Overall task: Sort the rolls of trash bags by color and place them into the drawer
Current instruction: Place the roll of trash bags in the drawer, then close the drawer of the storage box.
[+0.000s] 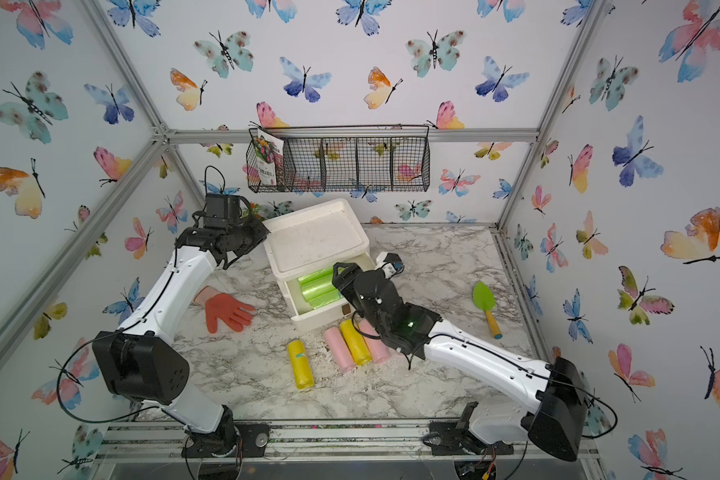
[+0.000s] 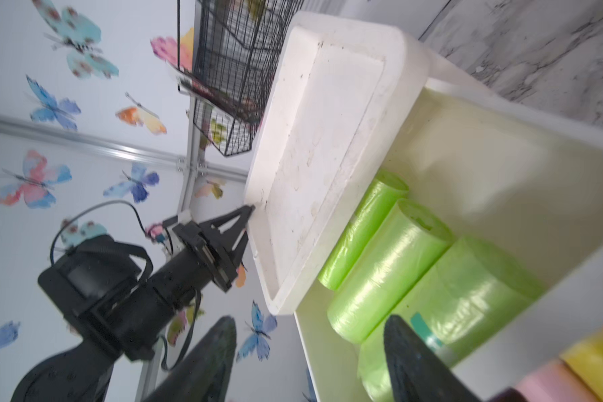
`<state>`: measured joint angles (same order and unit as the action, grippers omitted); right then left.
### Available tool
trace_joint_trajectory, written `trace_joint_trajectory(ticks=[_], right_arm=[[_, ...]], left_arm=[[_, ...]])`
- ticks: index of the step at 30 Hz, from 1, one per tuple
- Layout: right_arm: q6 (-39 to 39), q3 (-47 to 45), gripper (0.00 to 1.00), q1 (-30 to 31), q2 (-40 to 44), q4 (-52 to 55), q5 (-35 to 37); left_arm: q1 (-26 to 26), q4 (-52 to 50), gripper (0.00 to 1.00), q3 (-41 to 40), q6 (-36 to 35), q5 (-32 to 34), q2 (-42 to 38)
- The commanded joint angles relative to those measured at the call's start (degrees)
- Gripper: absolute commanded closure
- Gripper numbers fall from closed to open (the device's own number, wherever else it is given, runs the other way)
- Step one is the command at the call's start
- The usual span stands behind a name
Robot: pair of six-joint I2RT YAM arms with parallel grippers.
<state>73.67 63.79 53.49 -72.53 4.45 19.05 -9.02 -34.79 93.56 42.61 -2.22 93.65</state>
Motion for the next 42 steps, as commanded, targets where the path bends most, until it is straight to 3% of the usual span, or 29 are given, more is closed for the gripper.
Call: trace_joint_trajectory(ticks=[1,4,7,10,17,28,30,31,34,42], right_arm=[[-17.57,3.41,0.26,-7.57,4.30,17.01,-12.00],[-28.75,5.67,0.19,-12.33,5.66,30.74,-12.10],[-33.80,5.13,0.12,-13.55,6.45,39.10,-7.46],[-37.44,0.74,0.11,-14.74,7.57,39.78,-6.56],[-41.32,-6.46,0.13,-17.37,1.67,36.81,-17.82],[-41.24,-2.07,0.60,-17.37,-0.28,31.06,-26.59],[-40.71,-1.10,0.85,-17.33,-1.65,29.99,-28.27],[-40.09,-1.19,0.91,-17.35,-2.03,29.01,-28.94],[-38.93,-1.40,0.98,-17.27,-3.04,25.59,-31.25],[-38.45,2.57,0.98,-17.21,-7.09,22.14,-34.00]], left_arm=[[-1.47,-4.25,1.00,-0.14,2.45,-7.73,3.50],[-1.36,-4.74,1.00,0.02,2.13,-6.96,3.54],[-1.19,-5.13,1.00,-0.10,1.78,-6.60,3.56],[-1.09,-5.21,1.00,-0.05,1.83,-6.58,3.53],[-1.09,-7.16,1.00,1.64,1.18,-5.65,3.58],[-1.09,-7.68,1.00,2.05,1.31,-5.04,3.76],[-1.11,-7.71,1.00,2.18,1.28,-4.99,4.06],[-1.12,-7.67,1.00,2.27,1.20,-4.95,4.14],[-1.12,-7.89,1.00,2.45,1.24,-4.95,4.35],[-1.29,-7.76,1.00,1.39,1.32,-4.37,3.99]])
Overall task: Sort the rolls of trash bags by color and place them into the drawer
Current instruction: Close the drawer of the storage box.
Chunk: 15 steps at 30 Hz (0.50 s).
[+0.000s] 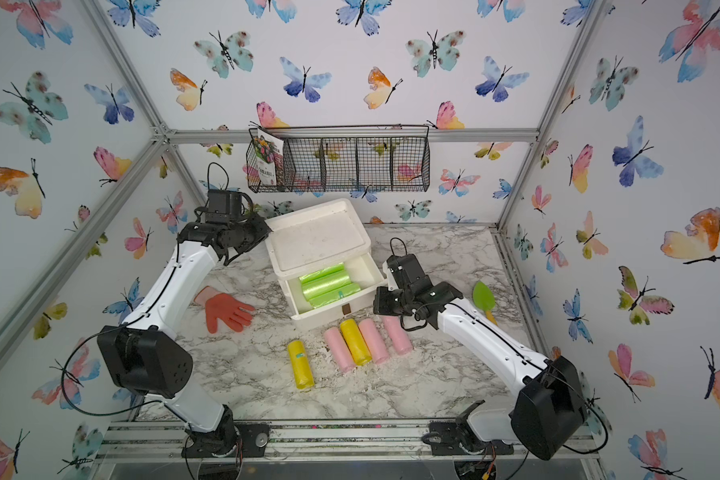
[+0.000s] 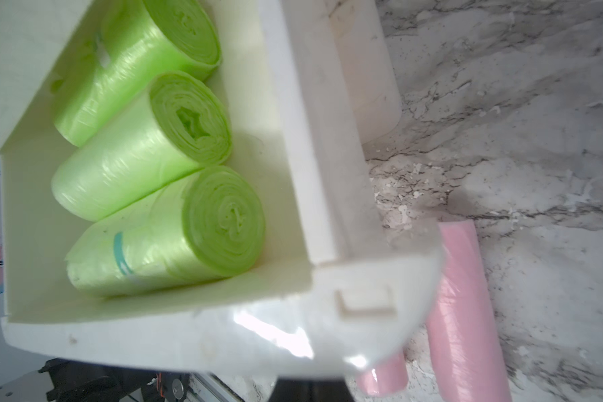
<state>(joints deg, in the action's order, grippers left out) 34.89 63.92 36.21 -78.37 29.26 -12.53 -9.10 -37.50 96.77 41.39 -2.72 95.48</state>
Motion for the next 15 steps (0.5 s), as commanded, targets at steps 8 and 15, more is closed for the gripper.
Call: trace_joint_trajectory(ticks=[8,15], right_arm=[[1.58,7.87,0.98,2.30,-6.39,-6.57,-4.54],[2.59,13.76,0.98,6.61,-12.06,-8.46,-4.27]], left_arm=[[-1.49,-4.87,1.00,-2.16,2.71,-4.08,2.14],[-1.96,-4.52,1.00,-2.64,2.93,-4.27,2.08]])
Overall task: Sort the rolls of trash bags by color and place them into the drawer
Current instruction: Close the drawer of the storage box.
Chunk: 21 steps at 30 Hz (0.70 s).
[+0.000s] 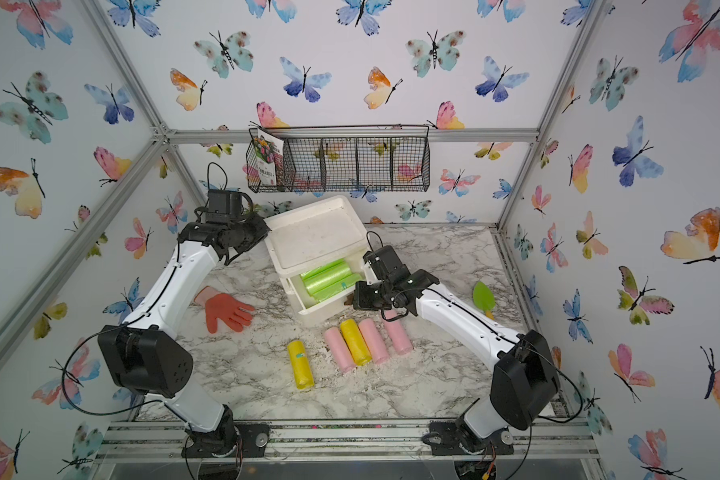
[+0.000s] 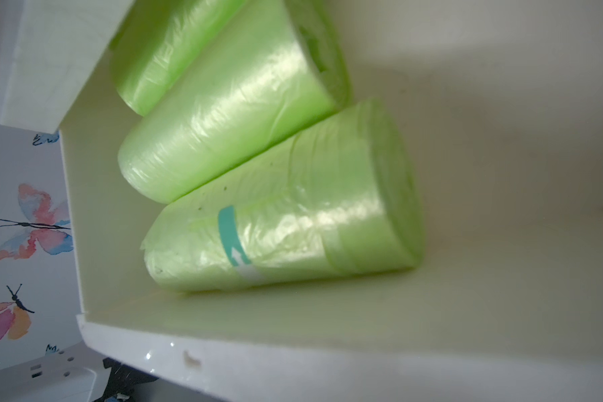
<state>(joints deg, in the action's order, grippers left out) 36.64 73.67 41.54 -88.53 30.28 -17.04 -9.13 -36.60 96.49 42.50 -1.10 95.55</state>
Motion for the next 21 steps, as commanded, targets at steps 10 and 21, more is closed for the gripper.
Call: trace_joint_trajectory(ticks=[10,21], right_arm=[[0.12,12.17,0.98,3.46,-8.41,-9.50,1.28],[-5.63,22.55,0.98,3.37,-16.24,-5.69,6.00]], left_arm=[[-2.04,-5.07,1.00,-2.71,1.88,-6.03,1.72],[-2.04,-5.01,1.00,-3.07,1.88,-5.93,1.42]])
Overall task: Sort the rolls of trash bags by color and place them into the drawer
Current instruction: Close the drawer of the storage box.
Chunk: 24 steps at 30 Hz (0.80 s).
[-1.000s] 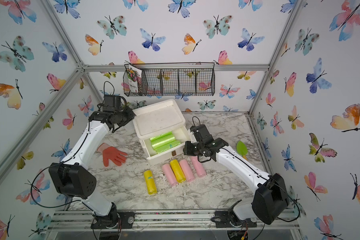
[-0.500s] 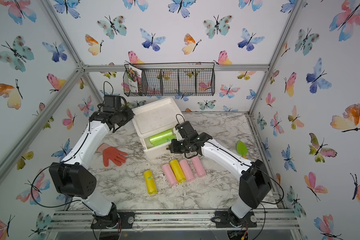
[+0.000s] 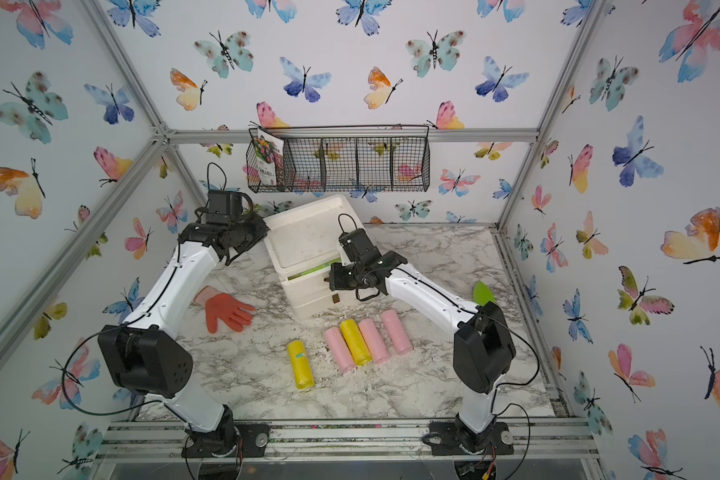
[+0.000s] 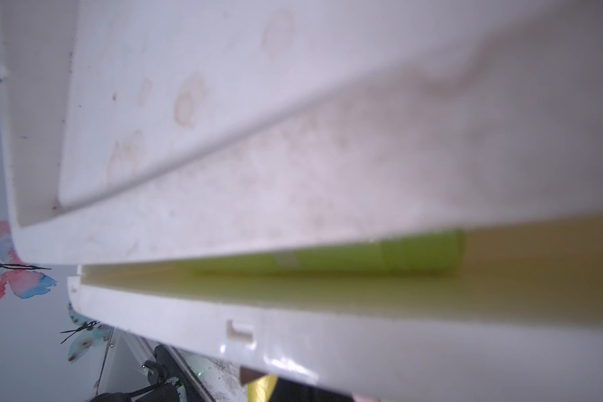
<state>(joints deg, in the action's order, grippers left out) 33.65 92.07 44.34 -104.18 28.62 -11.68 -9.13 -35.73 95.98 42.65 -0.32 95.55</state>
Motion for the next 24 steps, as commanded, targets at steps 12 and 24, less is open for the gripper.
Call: trace_joint_trajectory(ticks=[12,24], right_arm=[[-3.27,7.17,0.98,-2.51,-4.56,-8.23,1.07],[-5.64,7.86,0.96,-5.66,-5.59,-9.24,-0.93]], left_arm=[[-2.04,-6.05,1.00,-2.20,2.26,-6.53,1.37],[-2.04,-6.11,1.00,-1.02,3.50,-6.98,1.85]])
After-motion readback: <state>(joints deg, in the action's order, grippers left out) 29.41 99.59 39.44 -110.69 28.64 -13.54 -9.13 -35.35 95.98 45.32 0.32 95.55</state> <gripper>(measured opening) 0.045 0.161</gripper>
